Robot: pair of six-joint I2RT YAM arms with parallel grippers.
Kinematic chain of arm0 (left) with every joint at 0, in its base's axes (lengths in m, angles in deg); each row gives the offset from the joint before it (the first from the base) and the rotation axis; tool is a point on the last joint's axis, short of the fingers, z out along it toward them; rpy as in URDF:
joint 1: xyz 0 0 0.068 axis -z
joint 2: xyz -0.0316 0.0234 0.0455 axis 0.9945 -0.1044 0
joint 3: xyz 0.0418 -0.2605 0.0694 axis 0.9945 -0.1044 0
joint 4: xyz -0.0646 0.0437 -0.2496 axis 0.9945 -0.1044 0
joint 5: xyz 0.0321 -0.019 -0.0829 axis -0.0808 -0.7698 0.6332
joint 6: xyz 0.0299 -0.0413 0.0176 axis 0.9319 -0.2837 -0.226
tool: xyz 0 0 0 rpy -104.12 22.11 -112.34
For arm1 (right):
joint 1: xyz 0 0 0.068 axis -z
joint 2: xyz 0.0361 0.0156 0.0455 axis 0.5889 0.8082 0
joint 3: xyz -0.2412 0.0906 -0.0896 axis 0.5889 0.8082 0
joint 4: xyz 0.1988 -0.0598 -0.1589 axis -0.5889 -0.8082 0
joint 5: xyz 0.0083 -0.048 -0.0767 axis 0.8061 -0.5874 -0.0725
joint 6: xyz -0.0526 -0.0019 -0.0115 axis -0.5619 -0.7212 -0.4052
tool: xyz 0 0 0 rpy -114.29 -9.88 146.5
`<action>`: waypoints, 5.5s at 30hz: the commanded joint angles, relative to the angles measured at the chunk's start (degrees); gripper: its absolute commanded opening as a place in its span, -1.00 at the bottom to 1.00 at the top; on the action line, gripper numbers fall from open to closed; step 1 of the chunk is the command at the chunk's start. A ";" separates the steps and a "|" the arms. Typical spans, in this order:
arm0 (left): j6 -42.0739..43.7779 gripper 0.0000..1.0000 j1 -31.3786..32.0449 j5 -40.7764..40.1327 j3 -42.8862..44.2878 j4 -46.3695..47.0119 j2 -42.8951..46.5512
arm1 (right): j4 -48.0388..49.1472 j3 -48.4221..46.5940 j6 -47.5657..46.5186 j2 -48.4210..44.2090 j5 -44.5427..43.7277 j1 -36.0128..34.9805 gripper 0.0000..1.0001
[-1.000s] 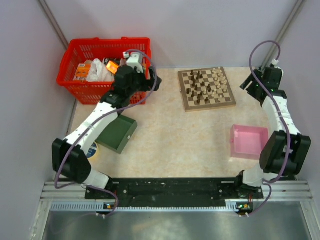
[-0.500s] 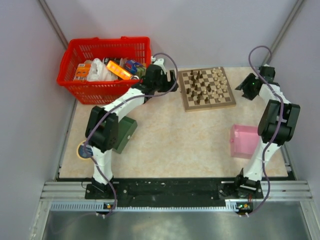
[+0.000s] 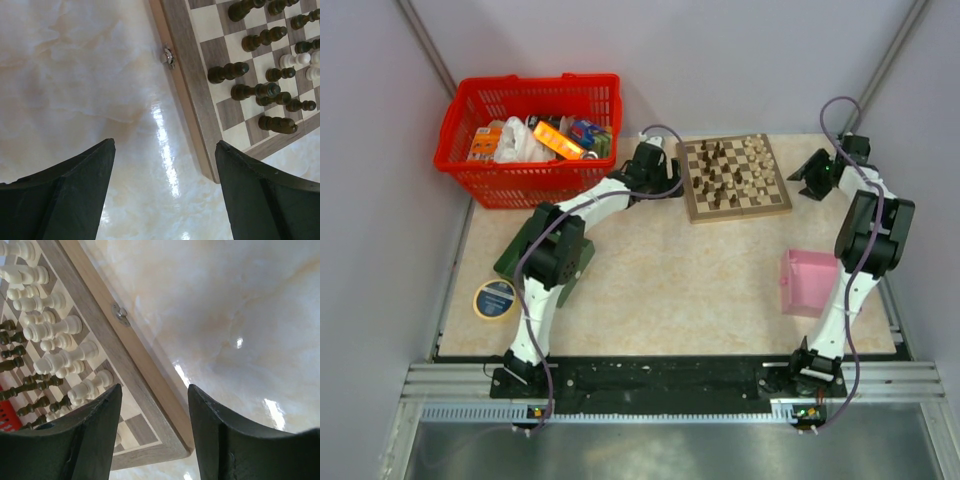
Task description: Set up the chess pieces on the board
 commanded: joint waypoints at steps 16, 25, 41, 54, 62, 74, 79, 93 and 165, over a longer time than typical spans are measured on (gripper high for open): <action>-2.91 0.72 -6.79 -10.02 -1.74 1.93 0.94 | 0.56 -1.24 -2.61 2.05 5.61 0.41 0.13; -2.29 0.72 -11.44 -13.26 -6.84 1.76 5.25 | 0.56 0.26 -3.32 1.52 6.22 0.41 0.14; 0.07 0.73 -16.55 -8.10 -7.63 1.84 6.92 | 0.47 1.23 -3.32 0.64 7.45 0.41 0.15; -2.90 0.74 -7.85 5.00 -6.31 10.36 4.90 | 0.04 -1.58 -3.41 3.10 7.89 0.49 0.15; -8.09 0.70 -5.30 9.31 -8.77 15.10 3.76 | -0.32 -1.15 -4.02 2.93 7.72 0.41 0.11; -15.21 0.58 -2.22 11.43 -5.70 16.51 -3.53 | -0.32 0.44 -4.37 2.75 8.33 0.49 0.08; -15.48 0.54 -1.35 13.09 -4.21 17.49 -5.47 | -0.32 1.14 -4.64 2.75 8.95 0.50 0.04; -17.06 0.00 0.06 14.24 -2.62 16.60 -8.11 | -0.23 3.25 -4.81 2.58 10.00 0.49 -0.06; -9.41 -0.59 2.00 16.78 -42.08 16.52 20.45 | 13.22 46.48 0.37 -25.45 13.26 -21.47 -0.26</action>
